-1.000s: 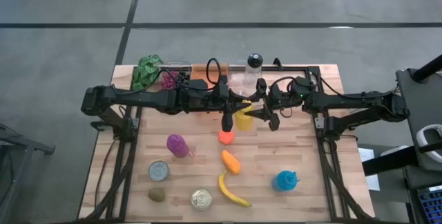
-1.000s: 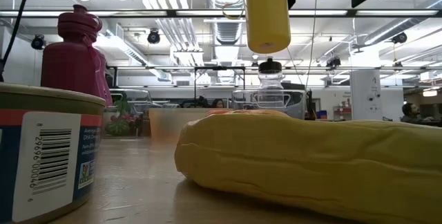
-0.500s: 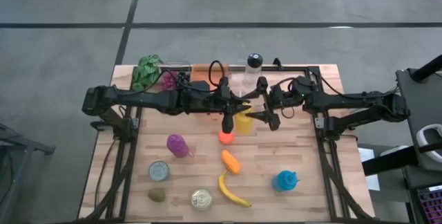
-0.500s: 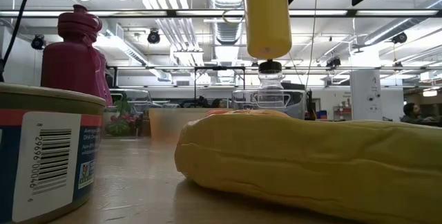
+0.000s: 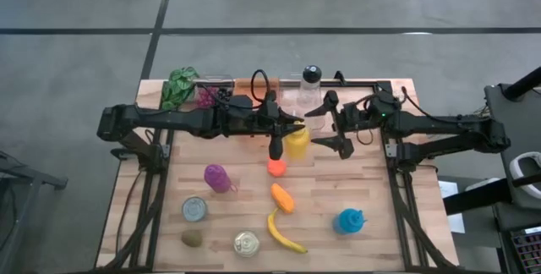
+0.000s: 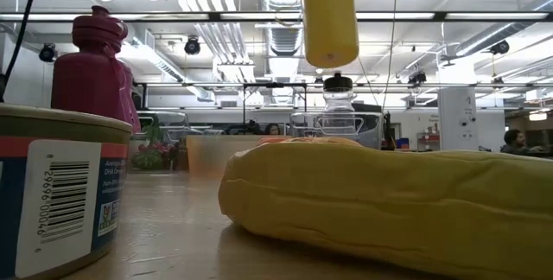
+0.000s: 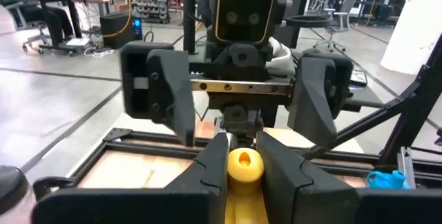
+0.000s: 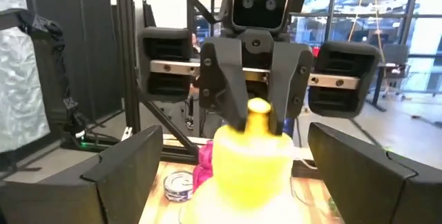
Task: Pick & Place Food Item
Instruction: Put the yellow water bottle into the right transparent bin
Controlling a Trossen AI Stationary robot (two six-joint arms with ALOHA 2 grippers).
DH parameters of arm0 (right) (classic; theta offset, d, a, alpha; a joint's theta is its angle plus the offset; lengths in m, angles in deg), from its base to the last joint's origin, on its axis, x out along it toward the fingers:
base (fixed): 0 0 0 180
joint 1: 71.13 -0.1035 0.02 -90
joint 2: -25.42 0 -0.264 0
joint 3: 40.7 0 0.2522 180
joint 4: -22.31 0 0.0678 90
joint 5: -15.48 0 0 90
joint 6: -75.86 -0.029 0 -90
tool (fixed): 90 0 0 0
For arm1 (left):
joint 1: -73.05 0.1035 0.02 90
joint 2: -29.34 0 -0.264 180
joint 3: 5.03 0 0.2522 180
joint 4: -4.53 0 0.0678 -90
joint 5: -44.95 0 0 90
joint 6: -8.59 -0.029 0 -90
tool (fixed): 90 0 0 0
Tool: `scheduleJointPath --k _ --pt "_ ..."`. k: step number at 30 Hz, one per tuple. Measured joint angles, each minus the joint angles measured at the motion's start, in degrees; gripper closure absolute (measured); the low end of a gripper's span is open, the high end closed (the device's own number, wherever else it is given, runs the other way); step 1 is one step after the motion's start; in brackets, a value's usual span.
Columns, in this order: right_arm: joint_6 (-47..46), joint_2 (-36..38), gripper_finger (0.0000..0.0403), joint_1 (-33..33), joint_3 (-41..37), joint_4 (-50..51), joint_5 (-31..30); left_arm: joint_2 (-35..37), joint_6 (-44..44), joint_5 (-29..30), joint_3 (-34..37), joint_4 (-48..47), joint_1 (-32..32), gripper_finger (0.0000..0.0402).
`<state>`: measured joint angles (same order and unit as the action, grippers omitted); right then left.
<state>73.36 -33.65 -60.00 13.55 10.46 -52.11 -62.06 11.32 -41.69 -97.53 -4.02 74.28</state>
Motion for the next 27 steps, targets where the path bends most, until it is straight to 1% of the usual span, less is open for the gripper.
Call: scheduleJointPath --k 3,6,11,20,25,27 --pt "1.43 2.31 0.0044 0.00 -0.04 0.96 -0.28 1.16 -0.66 0.07 -0.05 -1.31 0.79 0.0347" --pt "1.56 4.29 0.0044 0.02 -0.07 1.30 -0.95 1.47 -0.81 1.42 -0.07 -2.25 2.04 0.0347" --pt "1.27 6.19 0.0044 0.17 -0.09 1.47 -1.57 1.34 -0.79 1.55 -0.07 -2.56 5.70 0.0347" --pt "1.27 6.58 0.0044 0.13 -0.09 1.42 -1.57 1.20 -0.95 3.56 0.00 -2.45 14.14 0.0347" --pt "1.20 6.59 0.0044 0.17 -0.09 1.32 -1.69 -0.71 -0.89 3.92 0.13 0.27 17.92 0.0347" --pt "1.18 6.67 0.0044 0.13 -0.09 1.22 -2.73 -2.03 -0.84 3.91 0.15 1.47 19.05 0.0347"
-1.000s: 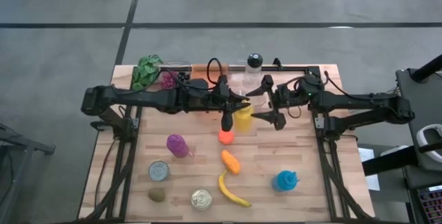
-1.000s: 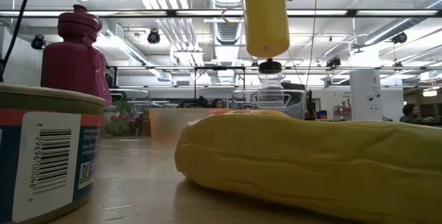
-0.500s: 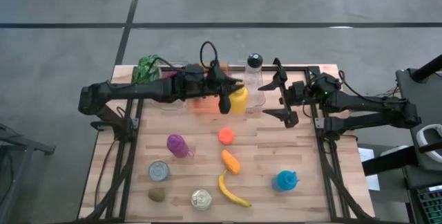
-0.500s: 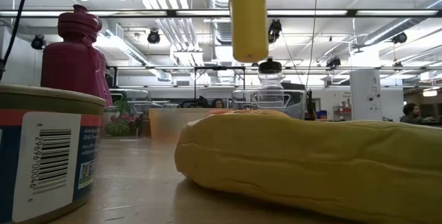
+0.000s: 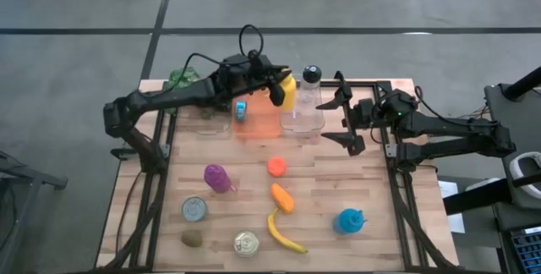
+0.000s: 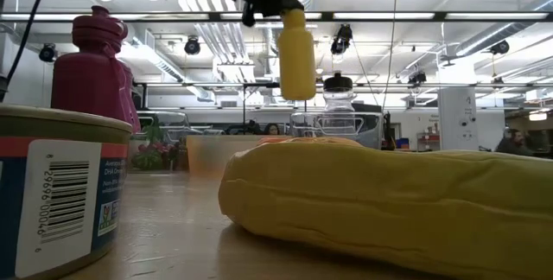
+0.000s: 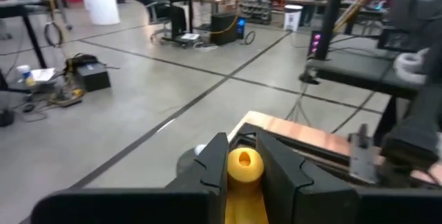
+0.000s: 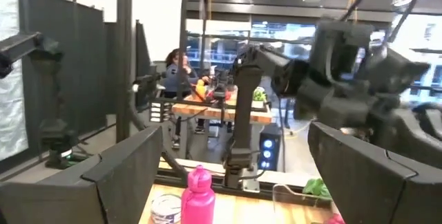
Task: Pick & Place Food Item
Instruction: Put the yellow water bottle into the right transparent bin
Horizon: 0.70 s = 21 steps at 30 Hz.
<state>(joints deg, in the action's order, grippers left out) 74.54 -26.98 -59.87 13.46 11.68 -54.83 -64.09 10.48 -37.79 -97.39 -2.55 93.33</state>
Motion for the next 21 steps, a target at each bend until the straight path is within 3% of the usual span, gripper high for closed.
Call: scheduleJointPath --k 21 --pt "1.35 0.65 0.0044 0.37 -0.02 -0.14 -7.64 -10.00 -0.44 0.26 -0.19 7.73 4.99 0.0347"
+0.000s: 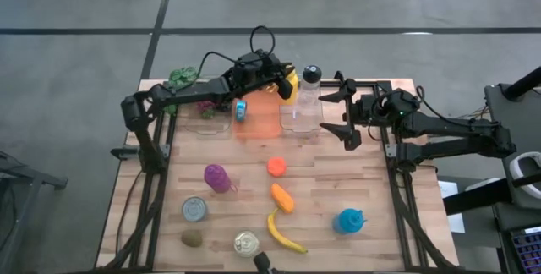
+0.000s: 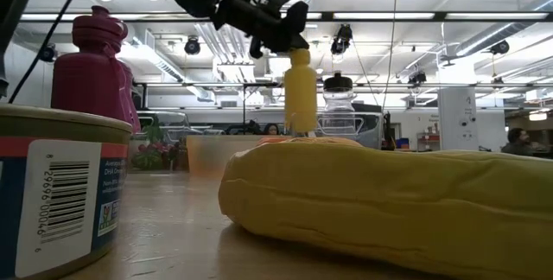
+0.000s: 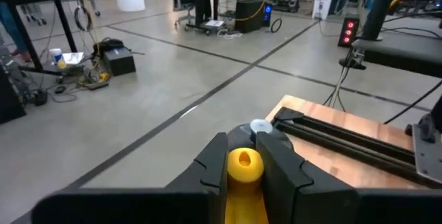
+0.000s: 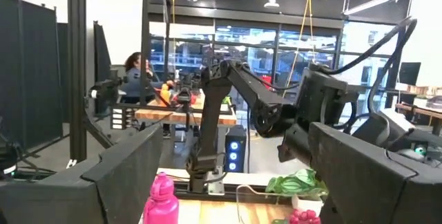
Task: Pick & Place Food Item
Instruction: Put the yellow water bottle into the right transparent bin
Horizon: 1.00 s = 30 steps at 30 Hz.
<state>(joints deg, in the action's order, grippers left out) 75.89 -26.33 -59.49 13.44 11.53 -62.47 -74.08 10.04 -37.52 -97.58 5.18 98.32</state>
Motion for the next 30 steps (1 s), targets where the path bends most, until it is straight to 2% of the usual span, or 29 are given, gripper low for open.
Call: scheduleJointPath --k 4,16,30 --pt "0.00 0.01 0.0044 0.02 0.00 0.15 -0.26 -1.10 0.01 0.00 -0.02 2.58 0.00 0.0347" --pt "0.02 0.13 0.0044 0.00 0.00 0.27 -0.22 -1.15 0.00 1.38 0.00 2.71 1.09 0.0347" --pt "0.15 0.13 0.0044 0.00 0.00 0.33 -0.13 -5.25 0.04 3.10 0.00 6.09 1.73 0.0347"
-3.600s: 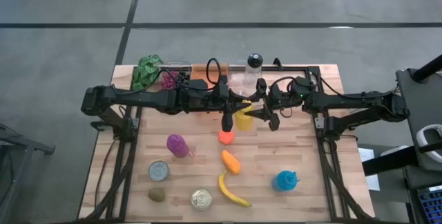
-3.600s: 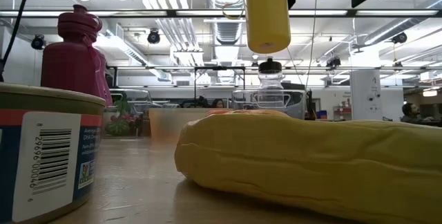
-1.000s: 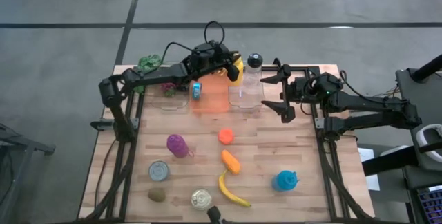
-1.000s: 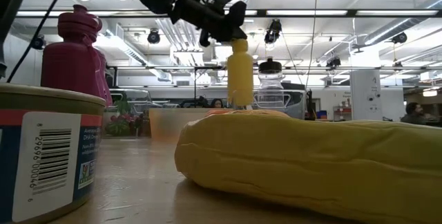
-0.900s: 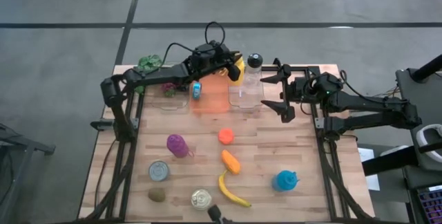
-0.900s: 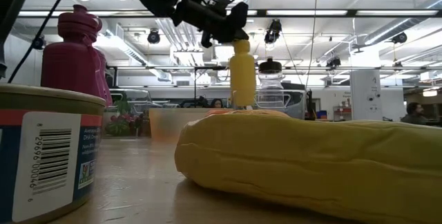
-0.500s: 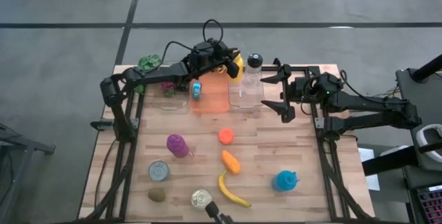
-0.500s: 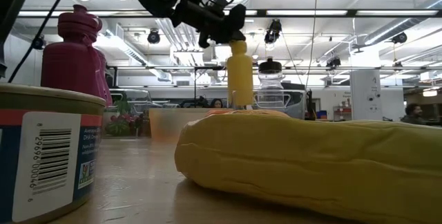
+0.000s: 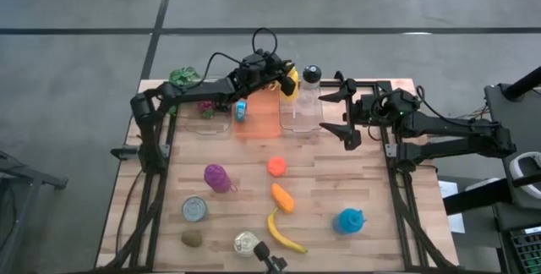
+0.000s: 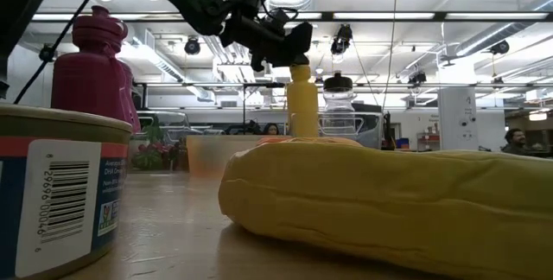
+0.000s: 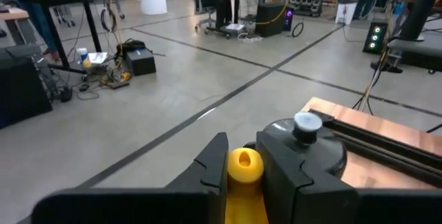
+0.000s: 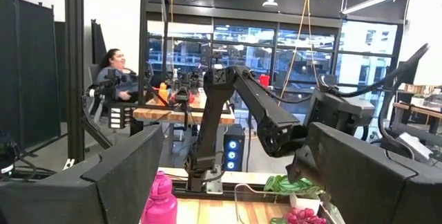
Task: Pick & Place Food Item
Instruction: Put the yellow water bottle into the right transparent bin
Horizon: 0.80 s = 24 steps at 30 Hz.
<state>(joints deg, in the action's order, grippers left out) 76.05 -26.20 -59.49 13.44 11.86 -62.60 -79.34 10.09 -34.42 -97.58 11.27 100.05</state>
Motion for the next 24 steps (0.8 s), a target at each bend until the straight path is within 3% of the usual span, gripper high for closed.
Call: scheduleJointPath --k 24 --pt "-0.17 0.00 0.0044 0.00 0.02 0.00 0.00 -5.60 1.57 -0.11 0.04 -0.12 0.02 0.0347"
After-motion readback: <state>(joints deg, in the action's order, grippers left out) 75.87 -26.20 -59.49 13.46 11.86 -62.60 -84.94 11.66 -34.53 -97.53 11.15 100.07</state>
